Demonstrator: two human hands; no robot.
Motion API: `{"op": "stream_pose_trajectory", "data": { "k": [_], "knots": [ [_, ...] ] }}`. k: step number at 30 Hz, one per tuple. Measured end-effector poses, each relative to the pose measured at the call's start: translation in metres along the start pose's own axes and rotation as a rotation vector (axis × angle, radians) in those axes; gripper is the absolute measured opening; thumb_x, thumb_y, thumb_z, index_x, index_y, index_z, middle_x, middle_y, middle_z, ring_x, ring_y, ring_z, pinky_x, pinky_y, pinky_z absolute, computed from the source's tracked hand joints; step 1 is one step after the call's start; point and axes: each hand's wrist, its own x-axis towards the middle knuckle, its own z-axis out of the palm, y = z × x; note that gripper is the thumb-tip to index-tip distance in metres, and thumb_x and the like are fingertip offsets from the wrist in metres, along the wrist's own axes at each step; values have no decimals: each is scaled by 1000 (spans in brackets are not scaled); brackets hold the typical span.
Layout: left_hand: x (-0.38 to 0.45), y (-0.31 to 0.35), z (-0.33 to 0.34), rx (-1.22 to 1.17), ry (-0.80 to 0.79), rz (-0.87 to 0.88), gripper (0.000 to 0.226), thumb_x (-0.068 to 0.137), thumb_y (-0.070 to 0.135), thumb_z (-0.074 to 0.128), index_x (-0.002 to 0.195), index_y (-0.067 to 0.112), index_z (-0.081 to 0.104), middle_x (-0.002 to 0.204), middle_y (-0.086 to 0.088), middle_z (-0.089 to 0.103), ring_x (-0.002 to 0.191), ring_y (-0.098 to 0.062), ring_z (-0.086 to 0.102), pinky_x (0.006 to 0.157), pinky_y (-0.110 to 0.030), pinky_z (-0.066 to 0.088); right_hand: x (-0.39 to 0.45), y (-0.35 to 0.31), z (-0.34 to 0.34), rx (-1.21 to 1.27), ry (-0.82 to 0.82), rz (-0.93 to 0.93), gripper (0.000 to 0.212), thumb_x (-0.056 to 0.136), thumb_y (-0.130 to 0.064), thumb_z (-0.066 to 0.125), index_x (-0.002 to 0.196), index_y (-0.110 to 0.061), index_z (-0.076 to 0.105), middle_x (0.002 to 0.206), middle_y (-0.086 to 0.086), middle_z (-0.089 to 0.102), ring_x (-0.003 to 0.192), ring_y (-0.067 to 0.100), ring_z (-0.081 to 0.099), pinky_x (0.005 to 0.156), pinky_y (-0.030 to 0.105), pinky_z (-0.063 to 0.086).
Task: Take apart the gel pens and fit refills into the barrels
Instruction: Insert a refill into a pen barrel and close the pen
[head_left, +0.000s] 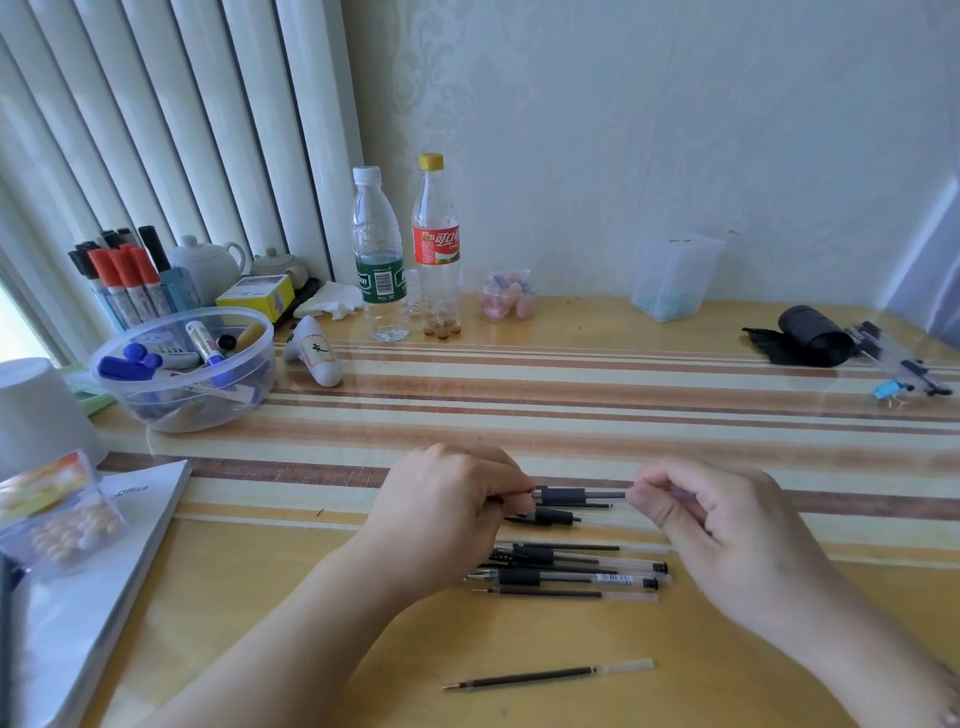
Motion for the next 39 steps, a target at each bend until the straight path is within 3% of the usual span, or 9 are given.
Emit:
{"op": "stream_pose_trajectory", "data": {
  "k": [5, 9, 12, 14, 18, 25, 30, 36, 39],
  "knots": [
    [1, 0, -2, 60, 52, 57, 17, 78, 10, 64, 75, 23, 73, 79, 16, 70, 64, -4, 61, 42, -27, 47, -1, -4, 4, 113, -90, 97, 44, 84, -58, 43, 69, -24, 66, 45, 5, 49, 40, 7, 40, 43, 19, 34],
    [6, 5, -6, 32, 139, 65, 19, 85, 16, 56, 74, 22, 70, 77, 16, 68, 61, -2, 57, 45, -25, 47, 1, -3, 2, 290, -110, 258, 48, 80, -56, 43, 62, -14, 57, 41, -8, 25, 39, 6, 24, 40, 14, 23],
    [6, 10, -8, -125, 147, -86, 10, 90, 33, 64, 86, 27, 71, 67, 13, 64, 57, -1, 53, 51, -15, 41, 3, -2, 3, 313, -47, 222, 35, 82, -54, 49, 68, -25, 64, 42, -4, 42, 39, 11, 35, 40, 19, 31],
    [5, 11, -10, -273, 104, -219, 16, 91, 43, 58, 93, 29, 64, 58, 7, 56, 52, -5, 46, 50, -14, 35, 4, 0, 3, 222, 29, 168, 17, 84, -44, 58, 77, -33, 68, 65, -3, 67, 54, 11, 56, 50, 21, 45],
    [4, 1, -11, -529, -28, -384, 23, 90, 13, 36, 102, 25, 51, 74, 9, 49, 67, -15, 43, 67, -30, 42, 5, 2, 1, 255, 154, 170, 4, 81, -34, 65, 81, -30, 68, 90, -12, 69, 68, 7, 60, 58, 9, 45],
    [4, -1, -13, -683, -57, -397, 24, 97, -4, 48, 110, 10, 62, 95, -4, 75, 81, -15, 73, 62, -24, 52, 7, 3, 1, 279, 208, 177, 7, 80, -36, 63, 81, -30, 67, 95, -17, 68, 92, 4, 62, 72, 6, 46],
    [4, -5, -11, -660, -72, -363, 20, 96, 3, 55, 110, 10, 68, 91, 1, 77, 73, -9, 70, 64, -13, 47, 7, 2, 1, 307, 214, 195, 5, 80, -36, 64, 79, -32, 67, 95, -19, 67, 88, 5, 63, 68, 9, 47],
    [4, -5, -9, -609, -83, -298, 20, 97, 8, 56, 110, 12, 70, 86, 4, 75, 67, -7, 62, 77, -21, 54, 7, -1, -1, 290, 187, 143, 2, 84, -19, 68, 82, -20, 67, 85, -3, 68, 56, -9, 57, 47, 3, 36],
    [4, -4, -9, -616, -87, -289, 20, 97, 9, 55, 111, 12, 69, 86, 3, 74, 66, -6, 60, 75, -20, 53, 7, 1, -3, 284, 178, 120, 4, 82, -26, 66, 82, -22, 67, 91, -9, 65, 75, -4, 61, 50, 3, 37]
  ]
}}
